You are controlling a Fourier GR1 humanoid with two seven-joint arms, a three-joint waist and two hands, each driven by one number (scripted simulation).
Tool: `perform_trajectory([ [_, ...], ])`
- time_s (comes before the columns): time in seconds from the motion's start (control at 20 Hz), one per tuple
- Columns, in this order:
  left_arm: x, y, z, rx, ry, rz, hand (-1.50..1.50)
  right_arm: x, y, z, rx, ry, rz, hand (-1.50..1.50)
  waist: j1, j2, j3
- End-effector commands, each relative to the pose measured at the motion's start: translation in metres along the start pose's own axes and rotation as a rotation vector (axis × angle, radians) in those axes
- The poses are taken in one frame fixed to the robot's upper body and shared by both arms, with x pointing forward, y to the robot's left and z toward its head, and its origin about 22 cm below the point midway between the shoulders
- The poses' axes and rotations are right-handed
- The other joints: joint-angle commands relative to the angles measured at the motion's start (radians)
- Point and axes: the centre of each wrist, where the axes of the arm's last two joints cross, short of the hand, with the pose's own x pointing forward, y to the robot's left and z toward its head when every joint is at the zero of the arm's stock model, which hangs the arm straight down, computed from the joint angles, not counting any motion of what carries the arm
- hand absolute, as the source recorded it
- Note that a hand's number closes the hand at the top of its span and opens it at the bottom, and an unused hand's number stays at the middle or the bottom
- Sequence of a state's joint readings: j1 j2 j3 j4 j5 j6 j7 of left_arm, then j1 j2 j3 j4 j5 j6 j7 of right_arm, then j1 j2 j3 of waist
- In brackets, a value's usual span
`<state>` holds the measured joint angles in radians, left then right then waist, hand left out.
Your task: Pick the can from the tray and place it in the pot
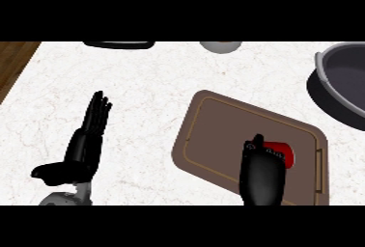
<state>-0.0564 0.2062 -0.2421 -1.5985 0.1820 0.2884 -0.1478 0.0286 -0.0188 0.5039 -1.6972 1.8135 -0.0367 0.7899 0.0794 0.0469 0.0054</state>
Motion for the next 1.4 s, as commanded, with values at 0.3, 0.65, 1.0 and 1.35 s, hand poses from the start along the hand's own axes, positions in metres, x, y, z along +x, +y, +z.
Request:
perform_trajectory([
  [0.3,-0.005,-0.002,-0.006,0.003,0.03,-0.025,0.0,0.038,-0.08,-0.161,-0.065,0.027,-0.31,1.5,-0.023,-0.031,-0.005],
  [0.65,-0.007,-0.008,-0.002,0.046,0.047,-0.019,0.0,0.036,-0.077,-0.231,-0.097,0.199,-0.254,1.5,-0.048,-0.038,-0.005],
  [1.0,-0.006,0.006,-0.011,0.049,0.054,-0.01,0.0,-0.001,-0.075,-0.274,-0.127,0.316,-0.226,1.5,-0.063,-0.041,-0.006],
  [1.35,-0.011,0.017,0.007,0.062,0.034,-0.022,0.0,-0.111,-0.062,-0.305,-0.127,0.381,-0.204,1.5,-0.063,-0.04,-0.005],
])
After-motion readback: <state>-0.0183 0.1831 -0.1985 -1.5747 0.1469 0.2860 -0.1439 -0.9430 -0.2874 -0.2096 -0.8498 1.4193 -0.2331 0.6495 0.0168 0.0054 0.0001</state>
